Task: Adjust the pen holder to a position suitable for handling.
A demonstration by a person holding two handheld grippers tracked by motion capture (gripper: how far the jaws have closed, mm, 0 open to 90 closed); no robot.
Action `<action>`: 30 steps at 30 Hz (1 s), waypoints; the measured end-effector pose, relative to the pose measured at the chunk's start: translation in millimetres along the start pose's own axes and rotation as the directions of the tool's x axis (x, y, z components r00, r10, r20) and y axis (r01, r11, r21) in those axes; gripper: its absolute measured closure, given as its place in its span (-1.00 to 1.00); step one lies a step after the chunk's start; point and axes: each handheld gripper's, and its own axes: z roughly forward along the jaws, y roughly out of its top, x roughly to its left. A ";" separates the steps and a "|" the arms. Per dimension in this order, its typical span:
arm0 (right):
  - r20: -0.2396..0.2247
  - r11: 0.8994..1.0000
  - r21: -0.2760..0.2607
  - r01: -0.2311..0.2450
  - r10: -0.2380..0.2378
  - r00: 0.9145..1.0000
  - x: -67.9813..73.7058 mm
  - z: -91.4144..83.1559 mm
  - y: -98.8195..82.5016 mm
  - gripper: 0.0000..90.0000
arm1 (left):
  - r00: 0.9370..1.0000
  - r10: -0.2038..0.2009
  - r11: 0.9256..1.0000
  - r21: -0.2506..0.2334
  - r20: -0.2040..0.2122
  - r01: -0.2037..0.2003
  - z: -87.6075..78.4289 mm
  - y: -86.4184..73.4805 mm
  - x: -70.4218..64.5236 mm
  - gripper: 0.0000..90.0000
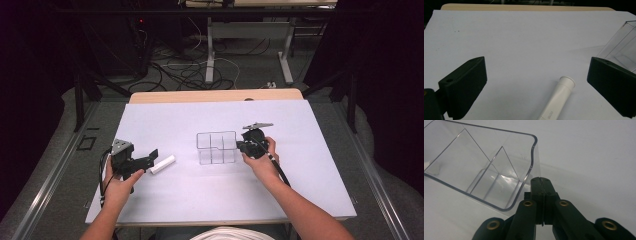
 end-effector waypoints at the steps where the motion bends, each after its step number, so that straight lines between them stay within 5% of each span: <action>1: 0.000 1.000 0.002 0.000 0.000 1.000 0.0 0.1 0.0 1.00 | 1.000 -0.002 1.000 0.001 0.001 0.002 0.1 0.0 0.1 -0.94; 14: -0.060 0.999 -0.037 -0.002 -0.001 0.998 -18.8 -20.4 1.9 0.70 | 1.000 0.007 1.000 0.008 -0.015 -0.007 -1.0 0.9 1.3 -0.91; 19: -0.108 0.997 -0.070 0.041 -0.049 0.993 -25.6 -32.0 -1.7 0.44 | 1.000 -0.003 1.000 0.008 -0.019 0.003 -2.7 2.6 2.5 -0.88; 22: -0.090 0.991 -0.085 0.104 -0.111 0.990 -28.2 -37.4 -6.1 0.32 | 1.000 0.003 1.000 0.009 -0.018 -0.003 -2.6 3.4 2.5 -0.87; 30: -0.106 0.984 -0.116 0.132 -0.144 0.984 -37.8 -46.2 -16.1 0.04 | 1.000 0.011 1.000 0.016 -0.011 -0.011 -2.5 4.7 1.6 -0.86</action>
